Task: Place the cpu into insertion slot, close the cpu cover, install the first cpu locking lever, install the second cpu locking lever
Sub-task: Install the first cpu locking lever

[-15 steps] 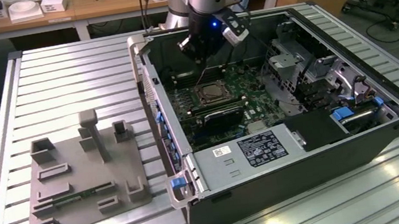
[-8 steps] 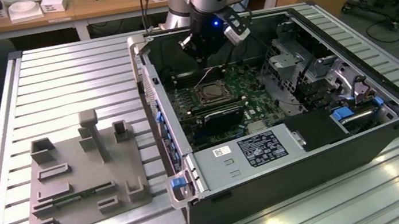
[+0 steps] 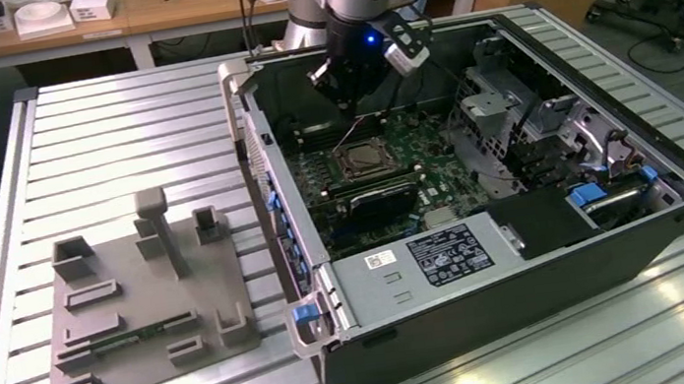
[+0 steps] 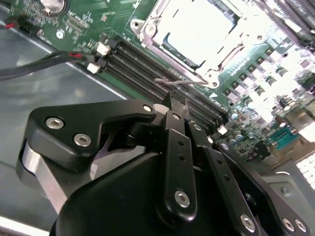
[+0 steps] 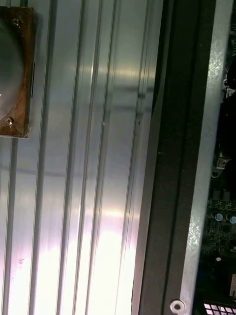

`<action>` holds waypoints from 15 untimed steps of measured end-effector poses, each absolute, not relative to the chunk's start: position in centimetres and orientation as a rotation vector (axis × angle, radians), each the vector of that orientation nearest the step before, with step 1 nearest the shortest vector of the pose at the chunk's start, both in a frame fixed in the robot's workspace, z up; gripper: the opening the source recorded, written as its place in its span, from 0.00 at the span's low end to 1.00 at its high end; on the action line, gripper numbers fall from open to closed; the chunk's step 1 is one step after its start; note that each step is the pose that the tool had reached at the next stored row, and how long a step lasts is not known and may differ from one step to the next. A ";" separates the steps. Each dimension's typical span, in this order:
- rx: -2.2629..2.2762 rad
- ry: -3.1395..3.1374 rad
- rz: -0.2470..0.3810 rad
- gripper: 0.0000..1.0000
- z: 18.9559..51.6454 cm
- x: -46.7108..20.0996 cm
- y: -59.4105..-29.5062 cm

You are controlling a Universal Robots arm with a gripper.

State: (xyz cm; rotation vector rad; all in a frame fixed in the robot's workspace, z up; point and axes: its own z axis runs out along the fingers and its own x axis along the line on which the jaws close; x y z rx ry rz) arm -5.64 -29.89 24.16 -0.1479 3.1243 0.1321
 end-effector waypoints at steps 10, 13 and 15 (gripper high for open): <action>-0.055 3.128 0.084 0.10 23.9 -5.6 -29.9; -0.052 3.129 0.084 0.10 23.6 -5.6 -29.9; -0.050 3.128 0.084 0.10 23.5 -5.5 -29.9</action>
